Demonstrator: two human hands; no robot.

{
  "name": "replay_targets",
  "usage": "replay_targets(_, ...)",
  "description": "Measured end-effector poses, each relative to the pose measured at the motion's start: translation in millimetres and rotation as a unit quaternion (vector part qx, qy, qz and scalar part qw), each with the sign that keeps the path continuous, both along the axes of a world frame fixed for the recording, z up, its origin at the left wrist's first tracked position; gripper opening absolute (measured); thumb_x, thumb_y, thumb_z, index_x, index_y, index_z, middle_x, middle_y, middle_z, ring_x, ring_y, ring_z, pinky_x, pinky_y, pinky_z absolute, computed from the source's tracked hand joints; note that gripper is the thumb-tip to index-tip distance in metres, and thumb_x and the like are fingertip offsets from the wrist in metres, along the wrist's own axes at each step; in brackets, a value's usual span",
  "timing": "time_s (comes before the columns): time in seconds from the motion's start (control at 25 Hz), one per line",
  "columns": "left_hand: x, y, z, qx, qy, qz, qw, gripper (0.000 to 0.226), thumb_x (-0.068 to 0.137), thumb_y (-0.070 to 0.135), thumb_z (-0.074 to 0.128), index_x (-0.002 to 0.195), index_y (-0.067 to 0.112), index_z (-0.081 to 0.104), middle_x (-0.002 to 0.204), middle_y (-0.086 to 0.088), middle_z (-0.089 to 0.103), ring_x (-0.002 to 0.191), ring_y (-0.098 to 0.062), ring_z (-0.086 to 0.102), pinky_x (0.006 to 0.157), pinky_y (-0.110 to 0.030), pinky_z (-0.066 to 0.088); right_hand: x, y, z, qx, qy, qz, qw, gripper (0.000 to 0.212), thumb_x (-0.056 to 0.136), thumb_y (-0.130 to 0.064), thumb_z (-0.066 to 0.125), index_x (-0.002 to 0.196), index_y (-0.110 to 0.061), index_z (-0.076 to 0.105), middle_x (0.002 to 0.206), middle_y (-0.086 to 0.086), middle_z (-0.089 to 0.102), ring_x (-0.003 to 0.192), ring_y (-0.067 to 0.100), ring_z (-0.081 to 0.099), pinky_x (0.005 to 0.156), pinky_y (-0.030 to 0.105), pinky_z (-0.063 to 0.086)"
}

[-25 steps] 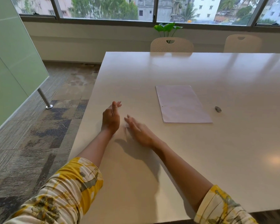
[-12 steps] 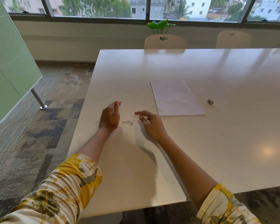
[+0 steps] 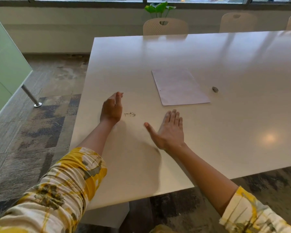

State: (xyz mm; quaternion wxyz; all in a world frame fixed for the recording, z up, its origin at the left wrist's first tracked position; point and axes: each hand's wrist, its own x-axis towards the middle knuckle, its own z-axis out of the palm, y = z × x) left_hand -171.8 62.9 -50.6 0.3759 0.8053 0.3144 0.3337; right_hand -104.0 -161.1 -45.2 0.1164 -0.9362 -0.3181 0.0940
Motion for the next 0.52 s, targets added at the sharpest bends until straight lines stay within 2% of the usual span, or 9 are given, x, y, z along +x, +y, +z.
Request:
replay_targets(0.16, 0, 1, 0, -0.004, -0.01, -0.002, 1.0, 0.056, 0.105, 0.04, 0.022, 0.128, 0.01, 0.064, 0.129, -0.009, 0.067, 0.123, -0.023, 0.058, 0.101, -0.024, 0.039, -6, 27, -1, 0.003, -0.006, 0.023, 1.0, 0.119, 0.077, -0.089, -0.001, 0.153, 0.002, -0.014, 0.161, 0.02, -0.019, 0.149, 0.03, -0.02, 0.122, 0.042, -0.011)
replay_targets(0.4, -1, -2, 4, -0.017, -0.033, -0.01, 0.999, 0.056, 0.106, 0.04, 0.023, 0.127, 0.008, 0.064, 0.128, -0.01, 0.067, 0.123, -0.023, 0.058, 0.105, -0.03, 0.042, -19, 71, 1, 0.02, 0.007, 0.097, 0.995, 0.106, 0.087, -0.081, 0.006, 0.153, -0.001, -0.014, 0.162, 0.017, -0.019, 0.15, 0.027, -0.018, 0.123, 0.039, -0.009)
replay_targets(0.52, -5, -4, 5, -0.018, -0.072, 0.007, 0.997, 0.058, 0.108, 0.037, 0.02, 0.124, 0.007, 0.067, 0.128, -0.008, 0.067, 0.123, -0.019, 0.058, 0.099, -0.016, 0.04, -27, 91, 3, 0.031, 0.02, 0.118, 0.992, 0.097, 0.092, -0.074, 0.005, 0.154, -0.002, -0.013, 0.162, 0.015, -0.018, 0.151, 0.025, -0.016, 0.123, 0.037, -0.008)
